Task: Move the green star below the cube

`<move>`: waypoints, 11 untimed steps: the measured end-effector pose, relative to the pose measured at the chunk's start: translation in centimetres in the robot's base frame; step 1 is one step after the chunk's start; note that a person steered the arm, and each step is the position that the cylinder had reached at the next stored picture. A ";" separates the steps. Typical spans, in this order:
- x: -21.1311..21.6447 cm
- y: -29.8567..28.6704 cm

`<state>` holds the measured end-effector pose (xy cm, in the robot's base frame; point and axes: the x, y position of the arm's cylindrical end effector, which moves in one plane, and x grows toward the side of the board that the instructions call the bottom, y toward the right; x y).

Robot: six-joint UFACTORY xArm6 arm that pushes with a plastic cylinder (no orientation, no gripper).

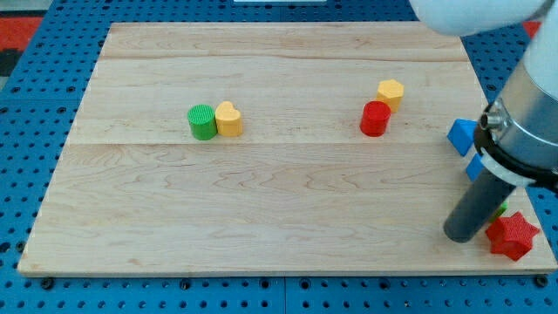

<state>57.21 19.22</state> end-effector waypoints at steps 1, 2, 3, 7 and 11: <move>-1.5 -1.8; -2.1 -2.8; -2.2 -2.6; -2.2 4.0; -5.7 1.6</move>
